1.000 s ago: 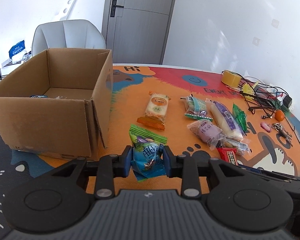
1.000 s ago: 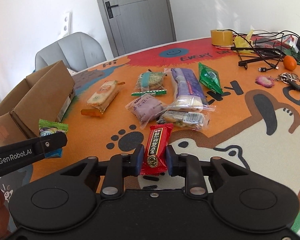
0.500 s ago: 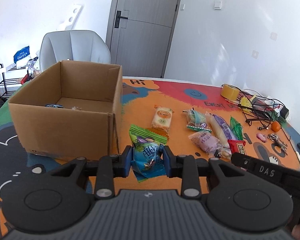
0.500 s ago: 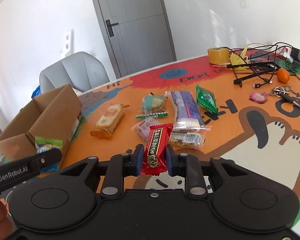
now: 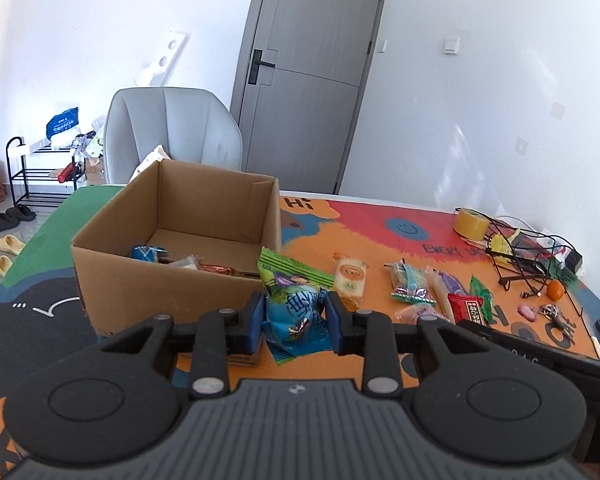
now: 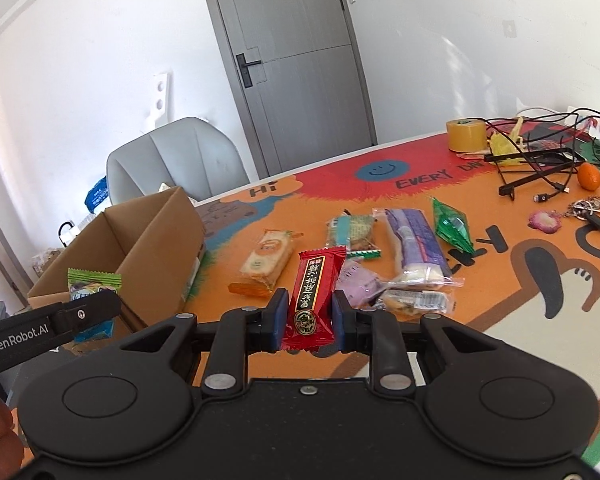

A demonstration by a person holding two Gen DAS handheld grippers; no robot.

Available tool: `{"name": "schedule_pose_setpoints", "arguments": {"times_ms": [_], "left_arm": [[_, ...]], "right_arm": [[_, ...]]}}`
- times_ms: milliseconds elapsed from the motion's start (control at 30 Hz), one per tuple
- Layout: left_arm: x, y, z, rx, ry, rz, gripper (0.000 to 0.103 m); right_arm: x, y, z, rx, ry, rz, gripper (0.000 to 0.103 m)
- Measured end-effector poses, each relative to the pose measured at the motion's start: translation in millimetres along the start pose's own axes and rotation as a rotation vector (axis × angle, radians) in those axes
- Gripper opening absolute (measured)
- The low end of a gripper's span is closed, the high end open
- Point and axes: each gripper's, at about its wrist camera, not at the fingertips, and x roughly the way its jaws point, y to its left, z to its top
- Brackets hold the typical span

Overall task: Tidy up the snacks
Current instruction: 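Carry the blue-green candy and red bar over the cardboard box with both grippers, then open both grippers to drop the candy and red bar into the box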

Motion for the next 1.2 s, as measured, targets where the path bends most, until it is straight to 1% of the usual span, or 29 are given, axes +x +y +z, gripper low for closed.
{"name": "schedule_pose_setpoints", "arguments": {"times_ms": [267,600,867,1033,1100,1167,1200], "left_arm": [[-3.4,14.7,18.7,-0.016,-0.047,0.031,0.031],[11.3,47.7,45.8,-0.065,-0.077,0.098,0.031],[27.5,65.6,58.4,-0.076,-0.080,0.150,0.031],[38.5,78.7,64.4,-0.098,-0.060,0.168,0.032],[40.5,83.5,68.8,-0.117,-0.055,0.170,0.035],[37.1,88.2,71.5,-0.140,-0.067,0.179,0.038],[34.8,90.2,72.3,-0.145,-0.073,0.186,0.041]], "right_arm": [[7.3,23.6,13.7,-0.021,-0.028,0.055,0.025],[25.1,62.3,28.1,-0.062,-0.033,0.123,0.025],[41.1,90.9,39.0,-0.084,-0.035,0.182,0.025],[48.2,104.2,45.1,-0.095,-0.038,0.208,0.025],[50.9,106.7,47.6,-0.094,-0.039,0.216,0.025],[53.1,107.3,50.8,-0.088,-0.036,0.224,0.025],[54.0,106.9,52.4,-0.086,-0.036,0.229,0.025]]}}
